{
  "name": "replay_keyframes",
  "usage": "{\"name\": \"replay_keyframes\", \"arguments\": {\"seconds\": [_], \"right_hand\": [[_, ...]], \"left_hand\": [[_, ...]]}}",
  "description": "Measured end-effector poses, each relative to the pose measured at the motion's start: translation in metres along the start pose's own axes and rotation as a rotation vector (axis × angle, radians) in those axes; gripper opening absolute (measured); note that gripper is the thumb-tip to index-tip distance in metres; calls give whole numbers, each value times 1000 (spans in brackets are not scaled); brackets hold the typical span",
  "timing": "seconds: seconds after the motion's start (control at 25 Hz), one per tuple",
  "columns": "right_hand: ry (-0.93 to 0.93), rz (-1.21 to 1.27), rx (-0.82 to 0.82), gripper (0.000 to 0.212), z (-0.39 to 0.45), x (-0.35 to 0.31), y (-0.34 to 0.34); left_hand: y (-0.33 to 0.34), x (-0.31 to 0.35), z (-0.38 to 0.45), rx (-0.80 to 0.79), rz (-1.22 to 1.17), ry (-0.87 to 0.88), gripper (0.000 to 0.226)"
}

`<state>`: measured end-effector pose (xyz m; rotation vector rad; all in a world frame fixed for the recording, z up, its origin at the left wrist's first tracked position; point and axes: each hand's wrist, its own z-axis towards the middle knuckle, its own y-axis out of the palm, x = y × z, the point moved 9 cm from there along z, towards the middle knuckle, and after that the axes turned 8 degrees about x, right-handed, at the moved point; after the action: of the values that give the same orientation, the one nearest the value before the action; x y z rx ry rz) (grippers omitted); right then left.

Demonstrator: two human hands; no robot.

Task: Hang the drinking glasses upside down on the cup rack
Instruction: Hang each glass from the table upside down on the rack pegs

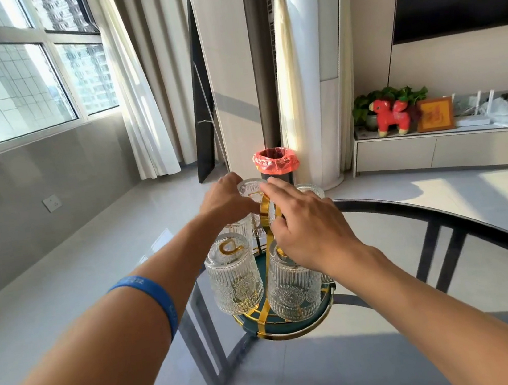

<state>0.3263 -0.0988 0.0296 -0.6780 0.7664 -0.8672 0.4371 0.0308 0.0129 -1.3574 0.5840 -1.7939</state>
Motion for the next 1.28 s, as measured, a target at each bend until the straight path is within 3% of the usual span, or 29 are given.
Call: {"name": "replay_keyframes", "arguments": {"seconds": [0.08, 0.28, 0.68, 0.84, 1.04, 1.28], "right_hand": [[5, -3, -4, 58, -1, 0, 2], [21, -17, -3, 59, 1, 1, 4], [61, -23, -34, 59, -1, -2, 1], [66, -5, -40, 58, 0, 0, 3], [68, 2, -38, 58, 0, -3, 3], [62, 18, -28, 60, -1, -3, 5]], "left_hand": [[7, -3, 0, -22, 137, 42, 51], [2, -4, -1, -156, 268, 106, 89], [-20, -21, -11, -108, 215, 67, 36], [-13, -21, -14, -145, 180, 49, 38], [-16, -7, -16, -60, 273, 79, 62], [-23, 3, -17, 66, 355, 107, 50]]}}
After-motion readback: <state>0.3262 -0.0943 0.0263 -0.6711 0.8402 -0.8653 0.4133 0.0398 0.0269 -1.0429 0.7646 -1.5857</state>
